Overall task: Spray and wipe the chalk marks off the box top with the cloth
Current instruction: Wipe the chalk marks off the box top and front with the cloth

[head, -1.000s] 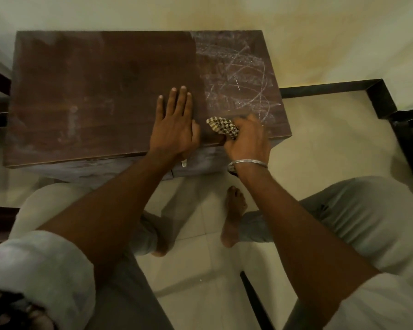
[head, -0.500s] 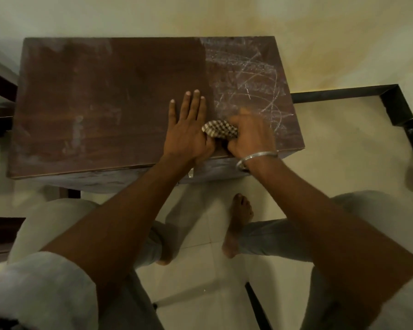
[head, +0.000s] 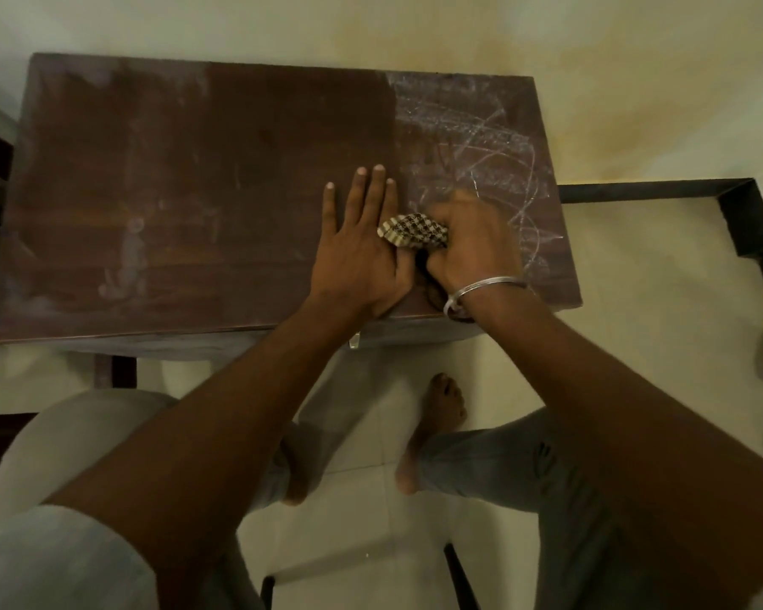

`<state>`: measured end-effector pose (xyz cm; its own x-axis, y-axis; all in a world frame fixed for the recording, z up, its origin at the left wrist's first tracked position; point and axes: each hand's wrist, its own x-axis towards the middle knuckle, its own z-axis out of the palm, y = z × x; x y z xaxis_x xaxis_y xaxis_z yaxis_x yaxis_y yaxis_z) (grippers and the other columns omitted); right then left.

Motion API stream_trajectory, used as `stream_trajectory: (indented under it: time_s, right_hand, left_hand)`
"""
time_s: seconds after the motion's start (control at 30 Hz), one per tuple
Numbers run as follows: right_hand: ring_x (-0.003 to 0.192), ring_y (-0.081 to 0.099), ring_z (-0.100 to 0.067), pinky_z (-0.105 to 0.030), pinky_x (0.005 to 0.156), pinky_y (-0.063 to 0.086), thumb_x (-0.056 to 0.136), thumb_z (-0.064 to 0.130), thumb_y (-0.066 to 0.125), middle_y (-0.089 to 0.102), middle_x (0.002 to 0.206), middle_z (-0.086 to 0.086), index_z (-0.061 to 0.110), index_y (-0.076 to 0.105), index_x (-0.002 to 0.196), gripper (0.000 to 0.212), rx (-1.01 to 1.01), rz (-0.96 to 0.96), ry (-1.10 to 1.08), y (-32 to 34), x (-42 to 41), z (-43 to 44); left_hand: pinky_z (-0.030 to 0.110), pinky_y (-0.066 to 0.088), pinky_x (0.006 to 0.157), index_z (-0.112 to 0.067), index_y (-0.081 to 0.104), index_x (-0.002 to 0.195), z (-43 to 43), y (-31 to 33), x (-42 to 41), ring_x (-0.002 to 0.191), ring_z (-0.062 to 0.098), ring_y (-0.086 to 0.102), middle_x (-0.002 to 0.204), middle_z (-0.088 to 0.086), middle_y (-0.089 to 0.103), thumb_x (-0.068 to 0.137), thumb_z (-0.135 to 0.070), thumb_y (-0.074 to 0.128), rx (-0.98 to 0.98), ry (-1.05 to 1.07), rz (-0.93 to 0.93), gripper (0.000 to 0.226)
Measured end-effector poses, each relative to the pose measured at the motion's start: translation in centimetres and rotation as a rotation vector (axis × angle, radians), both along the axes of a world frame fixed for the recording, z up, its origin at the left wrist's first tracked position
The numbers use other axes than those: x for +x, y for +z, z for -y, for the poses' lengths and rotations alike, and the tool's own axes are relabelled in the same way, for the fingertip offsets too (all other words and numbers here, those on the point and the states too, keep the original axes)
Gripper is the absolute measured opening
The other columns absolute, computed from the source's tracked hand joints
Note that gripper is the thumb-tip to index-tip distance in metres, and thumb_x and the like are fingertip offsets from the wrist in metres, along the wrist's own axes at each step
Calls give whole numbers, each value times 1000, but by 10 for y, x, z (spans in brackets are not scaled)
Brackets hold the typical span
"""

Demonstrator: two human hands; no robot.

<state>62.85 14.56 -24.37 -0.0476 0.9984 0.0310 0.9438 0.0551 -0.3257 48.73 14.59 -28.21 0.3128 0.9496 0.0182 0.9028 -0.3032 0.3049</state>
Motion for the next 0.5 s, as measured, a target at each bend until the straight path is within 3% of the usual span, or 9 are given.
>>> stream_trajectory:
  time_s: [0.2, 0.3, 0.43, 0.5]
  right_hand:
    - [104, 59, -29, -37, 78, 51, 78, 16, 67, 63, 112, -4, 25, 69, 110, 33, -10, 28, -67, 12, -13, -53]
    - [101, 59, -29, -36, 74, 50, 78, 14, 66, 62, 109, -6, 24, 70, 104, 28, -5, 6, -56, 11, -12, -47]
    - [93, 57, -26, -30, 65, 43, 72, 12, 68, 59, 99, -2, 25, 70, 93, 25, -4, -13, -24, 4, -3, -25]
    - [91, 59, -26, -32, 66, 48, 72, 13, 68, 60, 98, -3, 26, 71, 93, 25, 4, -16, -21, 3, -4, -40]
  left_hand:
    - [54, -6, 122, -9, 8, 158, -14, 5, -2, 154, 26, -5, 167, 11, 2, 93, -41, 22, -82, -23, -36, 74]
    - [54, -7, 122, -10, 7, 158, -24, 8, -3, 154, 26, -7, 167, 10, -1, 97, -40, 27, -118, -7, -30, 72]
    - [53, -7, 122, -8, 11, 158, -30, 6, -5, 154, 25, -5, 167, 10, 2, 89, -49, 11, -81, -4, -22, 81]
    - [53, -5, 123, -8, 14, 157, -33, 4, -5, 154, 25, -2, 167, 10, 5, 86, -48, 8, -56, -2, -9, 82]
